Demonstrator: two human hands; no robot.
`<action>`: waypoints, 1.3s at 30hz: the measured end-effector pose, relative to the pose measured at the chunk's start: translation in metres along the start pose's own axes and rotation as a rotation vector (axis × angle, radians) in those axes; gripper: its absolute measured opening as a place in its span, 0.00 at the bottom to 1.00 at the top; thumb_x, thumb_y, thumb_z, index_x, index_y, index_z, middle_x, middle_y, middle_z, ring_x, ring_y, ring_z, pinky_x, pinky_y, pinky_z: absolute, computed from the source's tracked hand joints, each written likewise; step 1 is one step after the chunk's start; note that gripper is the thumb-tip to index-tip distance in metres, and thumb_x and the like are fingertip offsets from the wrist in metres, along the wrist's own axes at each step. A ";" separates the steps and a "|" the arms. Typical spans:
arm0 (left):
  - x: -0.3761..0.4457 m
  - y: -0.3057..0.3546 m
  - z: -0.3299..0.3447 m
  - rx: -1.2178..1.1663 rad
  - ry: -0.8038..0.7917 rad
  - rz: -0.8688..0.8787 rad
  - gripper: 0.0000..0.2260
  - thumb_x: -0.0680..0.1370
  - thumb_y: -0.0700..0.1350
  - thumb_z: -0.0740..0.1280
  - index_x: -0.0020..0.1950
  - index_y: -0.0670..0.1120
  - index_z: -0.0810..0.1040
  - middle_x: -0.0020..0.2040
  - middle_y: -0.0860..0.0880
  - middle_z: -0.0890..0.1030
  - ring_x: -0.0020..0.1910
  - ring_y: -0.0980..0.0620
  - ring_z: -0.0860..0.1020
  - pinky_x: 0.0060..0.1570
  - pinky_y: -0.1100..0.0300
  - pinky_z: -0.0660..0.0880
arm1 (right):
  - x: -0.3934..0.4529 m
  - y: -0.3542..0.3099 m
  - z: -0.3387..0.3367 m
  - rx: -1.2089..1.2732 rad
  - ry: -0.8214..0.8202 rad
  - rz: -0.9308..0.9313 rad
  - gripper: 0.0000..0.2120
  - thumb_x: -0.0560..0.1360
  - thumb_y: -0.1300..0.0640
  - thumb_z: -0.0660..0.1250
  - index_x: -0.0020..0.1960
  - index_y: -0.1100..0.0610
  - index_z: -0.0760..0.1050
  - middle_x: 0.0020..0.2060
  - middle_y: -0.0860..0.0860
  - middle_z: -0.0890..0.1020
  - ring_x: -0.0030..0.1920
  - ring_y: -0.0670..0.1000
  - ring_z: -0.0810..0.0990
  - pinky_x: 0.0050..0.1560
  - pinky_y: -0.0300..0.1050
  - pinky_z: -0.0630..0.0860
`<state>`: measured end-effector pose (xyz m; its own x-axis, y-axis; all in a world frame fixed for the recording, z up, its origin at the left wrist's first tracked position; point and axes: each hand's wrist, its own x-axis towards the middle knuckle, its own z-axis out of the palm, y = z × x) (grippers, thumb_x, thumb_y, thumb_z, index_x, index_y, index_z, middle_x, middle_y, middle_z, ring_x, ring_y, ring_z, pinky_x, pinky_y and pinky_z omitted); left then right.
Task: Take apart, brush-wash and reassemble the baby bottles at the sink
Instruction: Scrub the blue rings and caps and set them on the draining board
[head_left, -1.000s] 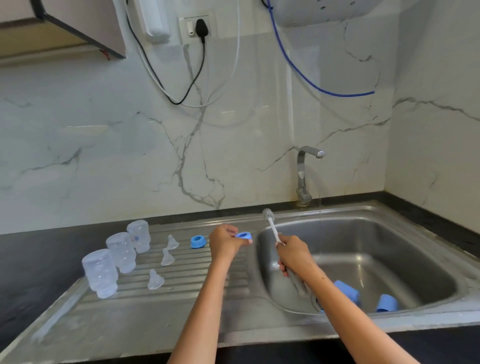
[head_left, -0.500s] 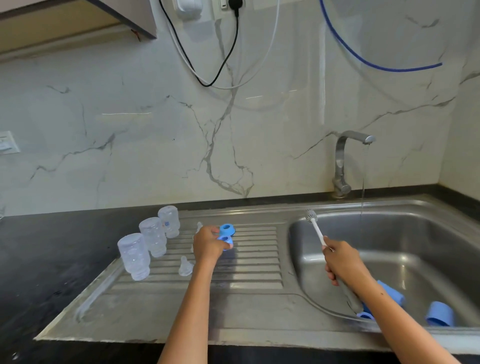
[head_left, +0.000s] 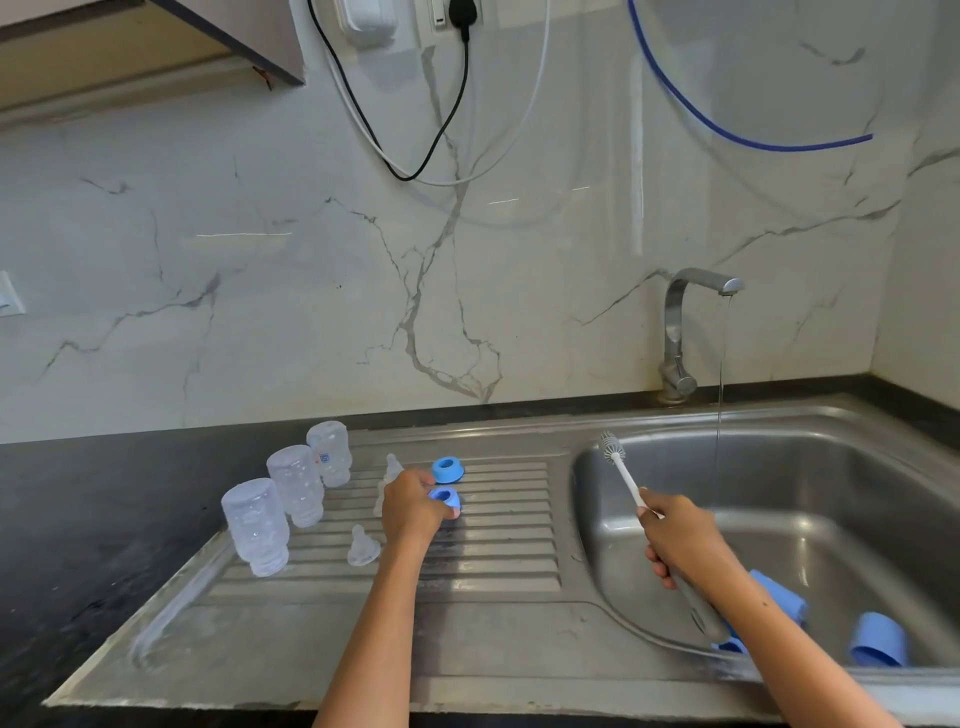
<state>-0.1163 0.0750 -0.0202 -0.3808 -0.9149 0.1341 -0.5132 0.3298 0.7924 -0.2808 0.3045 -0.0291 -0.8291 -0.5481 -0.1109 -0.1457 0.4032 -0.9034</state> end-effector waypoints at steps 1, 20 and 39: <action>0.000 0.000 0.000 -0.003 -0.002 0.000 0.21 0.67 0.38 0.78 0.58 0.40 0.76 0.54 0.43 0.80 0.48 0.50 0.75 0.45 0.59 0.71 | 0.000 0.000 0.000 -0.002 -0.002 0.001 0.20 0.82 0.58 0.55 0.73 0.51 0.66 0.32 0.55 0.74 0.26 0.51 0.70 0.24 0.39 0.69; -0.007 0.016 0.011 -0.044 0.086 0.154 0.14 0.74 0.42 0.72 0.58 0.41 0.77 0.58 0.44 0.78 0.55 0.46 0.77 0.50 0.58 0.73 | 0.002 0.002 -0.004 0.001 -0.028 0.003 0.20 0.82 0.60 0.55 0.74 0.54 0.65 0.30 0.55 0.74 0.25 0.50 0.70 0.22 0.38 0.69; -0.057 0.137 0.218 0.159 -0.627 0.525 0.08 0.72 0.44 0.75 0.46 0.40 0.83 0.46 0.45 0.83 0.42 0.55 0.78 0.44 0.65 0.72 | 0.026 0.096 -0.195 0.086 0.233 0.256 0.16 0.82 0.60 0.56 0.67 0.58 0.73 0.27 0.56 0.72 0.21 0.48 0.67 0.19 0.35 0.67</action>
<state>-0.3328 0.2226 -0.0489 -0.9348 -0.3485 0.0691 -0.2338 0.7497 0.6191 -0.4211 0.4718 -0.0383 -0.9351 -0.2517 -0.2496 0.1204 0.4367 -0.8915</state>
